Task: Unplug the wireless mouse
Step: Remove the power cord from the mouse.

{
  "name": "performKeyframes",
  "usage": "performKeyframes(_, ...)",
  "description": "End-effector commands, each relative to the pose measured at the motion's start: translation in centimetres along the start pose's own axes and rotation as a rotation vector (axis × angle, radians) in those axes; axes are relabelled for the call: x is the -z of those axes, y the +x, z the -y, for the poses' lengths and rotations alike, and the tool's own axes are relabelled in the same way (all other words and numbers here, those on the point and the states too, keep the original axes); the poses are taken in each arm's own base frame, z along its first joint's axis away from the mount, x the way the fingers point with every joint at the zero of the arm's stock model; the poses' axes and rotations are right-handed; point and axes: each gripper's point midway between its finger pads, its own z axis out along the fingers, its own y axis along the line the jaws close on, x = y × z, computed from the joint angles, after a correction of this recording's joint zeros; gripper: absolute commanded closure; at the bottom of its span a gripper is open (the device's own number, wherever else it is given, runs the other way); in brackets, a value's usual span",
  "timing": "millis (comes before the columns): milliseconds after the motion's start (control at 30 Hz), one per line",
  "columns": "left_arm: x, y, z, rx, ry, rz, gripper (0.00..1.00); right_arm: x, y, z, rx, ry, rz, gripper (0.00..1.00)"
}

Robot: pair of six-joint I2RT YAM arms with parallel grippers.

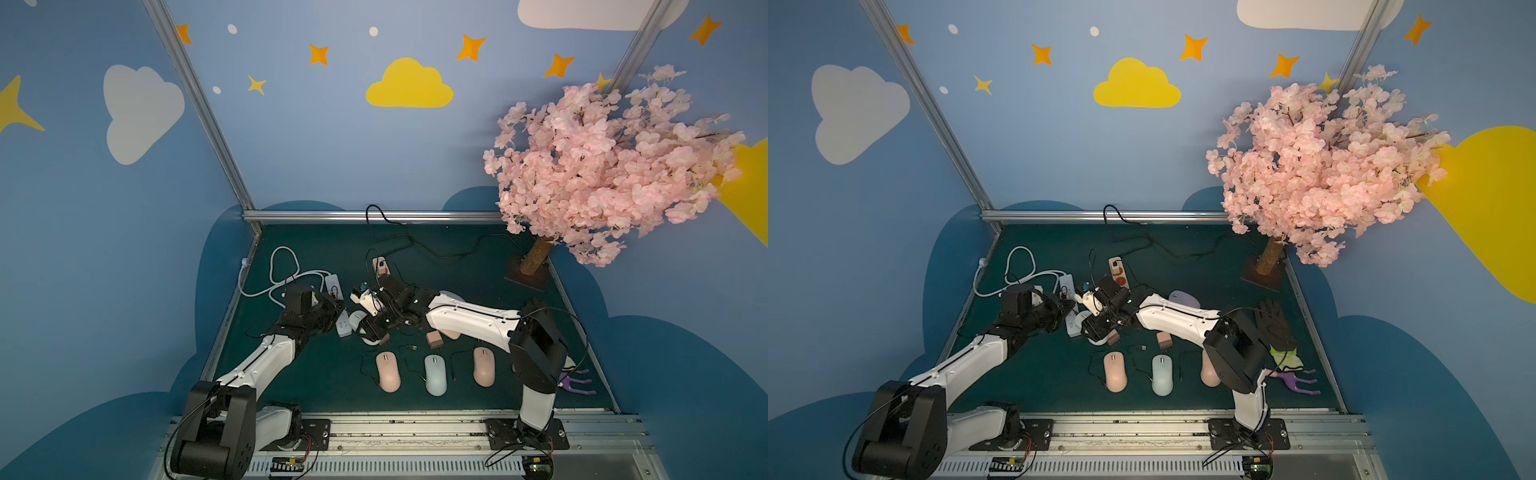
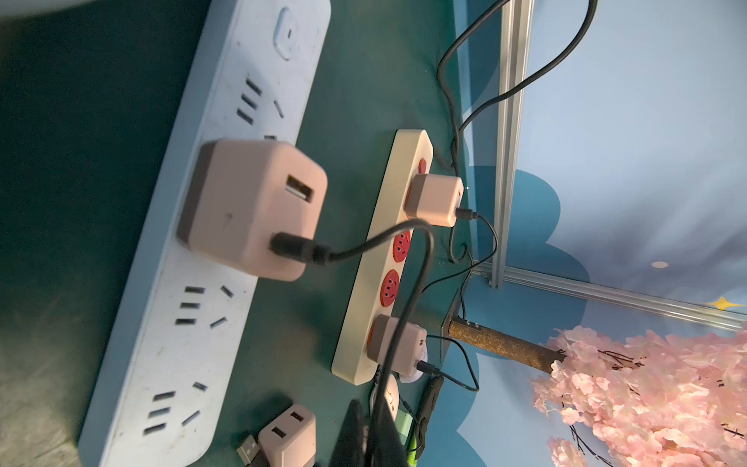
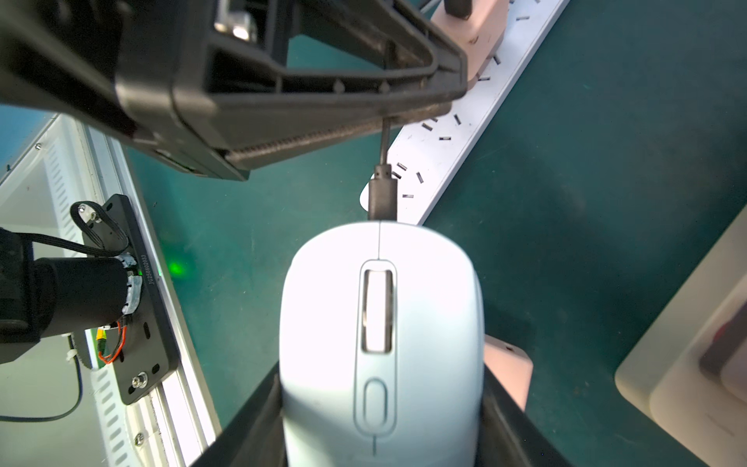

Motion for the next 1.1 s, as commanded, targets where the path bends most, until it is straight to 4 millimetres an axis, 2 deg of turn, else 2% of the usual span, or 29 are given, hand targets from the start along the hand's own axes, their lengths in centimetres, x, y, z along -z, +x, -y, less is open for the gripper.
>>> performKeyframes(0,0.5,-0.2,1.3,-0.032,0.021,0.010,0.96,1.4,-0.9,-0.7,0.005,0.000,0.038,0.82)
performKeyframes(167,1.0,-0.4,1.5,-0.055,0.018,0.019,0.96,1.5,-0.4,-0.4,-0.002,0.022,0.022,0.82)
performKeyframes(300,1.6,-1.2,1.6,-0.070,0.010,0.046,0.96,1.7,0.9,-0.5,-0.016,0.043,0.000,0.84)
performKeyframes(600,2.1,-2.1,1.7,-0.070,0.017,0.049,0.96,1.3,3.9,-2.2,-0.032,0.086,-0.065,0.87)
performKeyframes(867,2.5,-2.5,2.1,-0.072,0.034,0.051,0.96,1.5,5.0,-2.8,-0.070,0.117,-0.103,0.95)
performKeyframes(1067,3.1,-2.8,2.1,-0.070,0.040,0.060,0.96,2.1,6.1,-2.6,-0.185,0.171,-0.127,1.00)
